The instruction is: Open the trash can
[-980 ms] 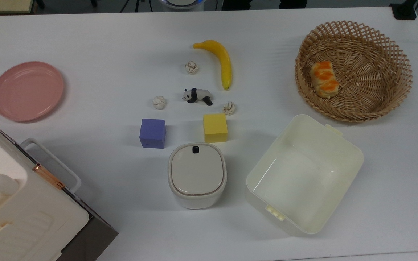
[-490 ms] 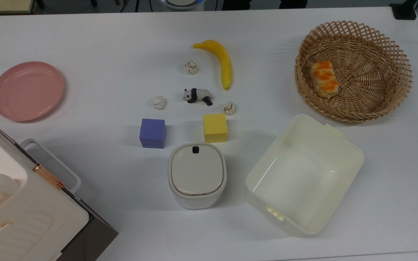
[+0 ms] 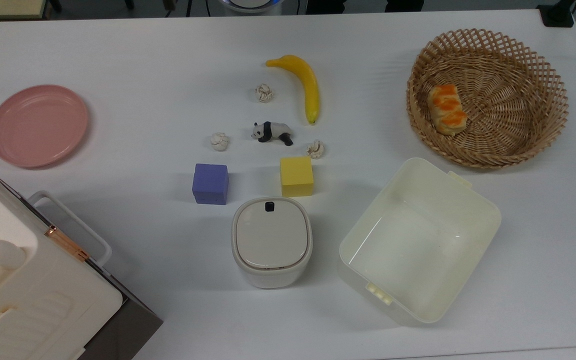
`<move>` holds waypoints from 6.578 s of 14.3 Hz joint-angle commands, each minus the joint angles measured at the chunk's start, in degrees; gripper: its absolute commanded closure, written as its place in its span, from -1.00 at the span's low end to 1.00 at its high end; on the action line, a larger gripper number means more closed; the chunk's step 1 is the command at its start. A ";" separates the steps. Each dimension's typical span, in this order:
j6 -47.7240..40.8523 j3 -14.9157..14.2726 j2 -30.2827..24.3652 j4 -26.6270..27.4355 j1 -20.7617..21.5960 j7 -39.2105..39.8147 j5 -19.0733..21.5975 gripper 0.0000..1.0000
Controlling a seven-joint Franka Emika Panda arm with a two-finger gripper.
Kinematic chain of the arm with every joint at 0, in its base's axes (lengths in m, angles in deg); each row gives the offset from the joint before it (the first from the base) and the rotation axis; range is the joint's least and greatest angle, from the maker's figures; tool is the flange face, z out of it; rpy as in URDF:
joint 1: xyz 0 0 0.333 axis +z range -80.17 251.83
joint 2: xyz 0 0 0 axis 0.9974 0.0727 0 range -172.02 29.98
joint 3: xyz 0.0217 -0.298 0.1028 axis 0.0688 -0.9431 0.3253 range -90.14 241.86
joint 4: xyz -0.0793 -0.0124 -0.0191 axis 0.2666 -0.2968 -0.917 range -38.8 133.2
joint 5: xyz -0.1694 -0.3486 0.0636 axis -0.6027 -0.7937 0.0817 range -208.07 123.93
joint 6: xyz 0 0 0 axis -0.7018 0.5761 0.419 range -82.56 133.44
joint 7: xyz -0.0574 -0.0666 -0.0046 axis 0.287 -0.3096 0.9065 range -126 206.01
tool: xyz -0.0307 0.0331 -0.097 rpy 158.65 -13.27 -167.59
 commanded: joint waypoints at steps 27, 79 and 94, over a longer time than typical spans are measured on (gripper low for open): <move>47.52 -0.21 22.27 0.63 9.76 -0.19 8.14 1.00; 4.37 -2.14 1.01 1.51 8.09 -1.95 0.06 0.44; 4.98 -2.23 0.66 1.42 6.33 -5.64 0.06 -1.00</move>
